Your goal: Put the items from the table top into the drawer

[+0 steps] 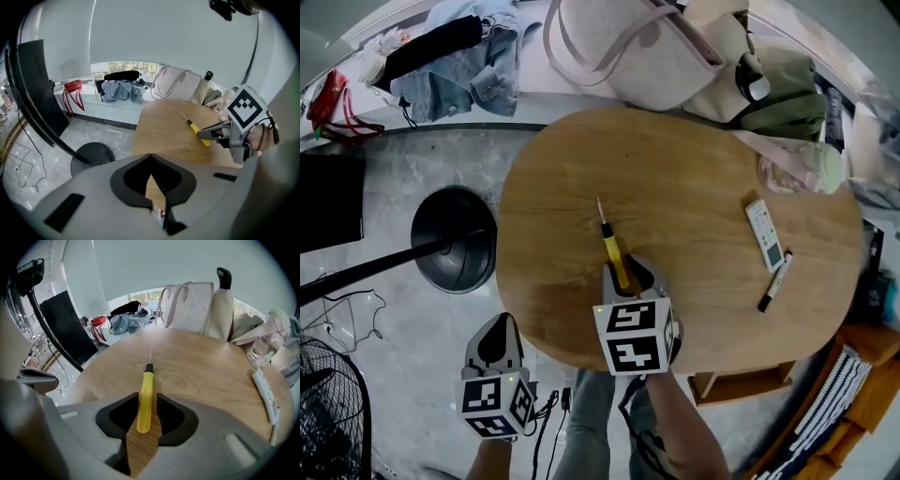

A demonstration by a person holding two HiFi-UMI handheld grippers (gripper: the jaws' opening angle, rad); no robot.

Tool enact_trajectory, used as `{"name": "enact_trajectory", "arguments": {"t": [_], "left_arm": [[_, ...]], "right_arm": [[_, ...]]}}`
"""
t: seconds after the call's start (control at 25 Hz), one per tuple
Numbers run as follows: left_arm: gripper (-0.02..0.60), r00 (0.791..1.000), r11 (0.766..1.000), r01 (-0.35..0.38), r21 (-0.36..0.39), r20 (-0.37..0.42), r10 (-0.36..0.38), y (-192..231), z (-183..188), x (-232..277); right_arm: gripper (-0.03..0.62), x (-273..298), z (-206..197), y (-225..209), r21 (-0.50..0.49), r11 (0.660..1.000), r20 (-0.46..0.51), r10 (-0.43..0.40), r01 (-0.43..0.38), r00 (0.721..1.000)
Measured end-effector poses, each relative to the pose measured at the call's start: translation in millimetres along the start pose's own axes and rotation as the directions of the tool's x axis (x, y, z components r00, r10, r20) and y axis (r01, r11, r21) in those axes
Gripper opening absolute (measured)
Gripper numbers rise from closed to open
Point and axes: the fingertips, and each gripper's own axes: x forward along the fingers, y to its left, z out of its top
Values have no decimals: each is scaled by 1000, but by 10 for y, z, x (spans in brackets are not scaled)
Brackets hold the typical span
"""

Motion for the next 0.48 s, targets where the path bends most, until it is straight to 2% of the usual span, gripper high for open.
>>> {"name": "enact_trajectory", "arguments": {"t": [0.24,0.48], "left_arm": [[-8,1000,1000,4,0,0,-4,10,-13,8],[-8,1000,1000,8,4,0,-8,14,-22,-5]], "right_arm": [[84,8,-4,11,-7,1000,-7,-16,16,1000],[80,-5,-2,4,-7,1000,-1,-20,20,1000]]}}
